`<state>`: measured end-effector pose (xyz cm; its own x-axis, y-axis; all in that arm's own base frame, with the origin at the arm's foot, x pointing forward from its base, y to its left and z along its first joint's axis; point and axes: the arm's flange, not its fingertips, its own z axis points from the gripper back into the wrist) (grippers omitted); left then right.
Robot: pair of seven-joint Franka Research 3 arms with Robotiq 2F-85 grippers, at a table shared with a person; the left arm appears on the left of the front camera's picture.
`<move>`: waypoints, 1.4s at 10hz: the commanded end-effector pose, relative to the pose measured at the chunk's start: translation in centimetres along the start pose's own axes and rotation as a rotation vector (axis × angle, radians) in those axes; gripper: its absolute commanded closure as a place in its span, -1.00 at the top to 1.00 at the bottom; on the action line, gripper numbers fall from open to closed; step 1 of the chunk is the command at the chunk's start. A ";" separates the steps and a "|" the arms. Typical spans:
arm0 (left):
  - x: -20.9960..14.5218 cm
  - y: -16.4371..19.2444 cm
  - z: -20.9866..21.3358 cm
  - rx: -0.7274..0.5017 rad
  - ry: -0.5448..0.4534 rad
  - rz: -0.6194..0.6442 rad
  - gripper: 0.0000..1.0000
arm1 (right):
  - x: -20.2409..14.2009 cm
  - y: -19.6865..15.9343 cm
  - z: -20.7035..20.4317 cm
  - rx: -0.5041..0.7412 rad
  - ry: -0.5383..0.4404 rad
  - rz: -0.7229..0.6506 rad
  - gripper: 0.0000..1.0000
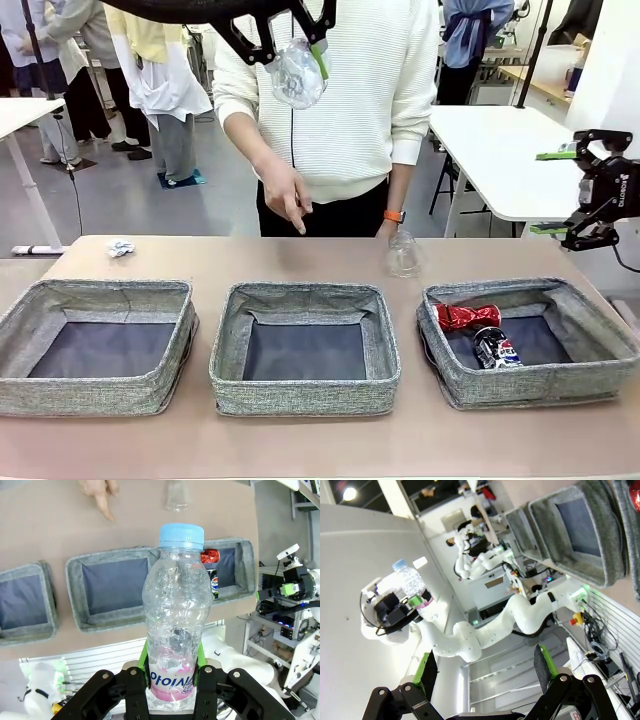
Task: Sort the waste into the appropriate baskets.
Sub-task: Place the picked waste into the Fabric basket indicated by the person.
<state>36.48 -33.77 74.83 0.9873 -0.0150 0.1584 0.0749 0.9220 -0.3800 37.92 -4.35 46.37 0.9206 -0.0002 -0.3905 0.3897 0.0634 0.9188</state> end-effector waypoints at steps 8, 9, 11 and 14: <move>-0.3 0.4 0.3 -0.014 0.011 0.006 -0.26 | 0.1 0.3 -0.1 0.009 -0.008 0.009 1.00; -0.3 0.4 0.3 -0.014 0.011 0.006 -0.26 | 0.1 0.3 -0.1 0.009 -0.008 0.009 1.00; -1.0 0.9 -3.3 0.092 -0.052 0.011 -0.26 | 0.1 0.3 -0.1 0.009 -0.008 0.009 1.00; -5.5 4.8 -14.6 0.156 -0.076 0.050 -0.26 | 0.1 0.3 -0.1 0.009 -0.008 0.009 1.00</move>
<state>35.48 -35.68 62.53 0.9849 -0.0069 0.1732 0.0493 0.9691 -0.2417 37.92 -4.35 46.38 0.9207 -0.0002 -0.3903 0.3895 0.0635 0.9188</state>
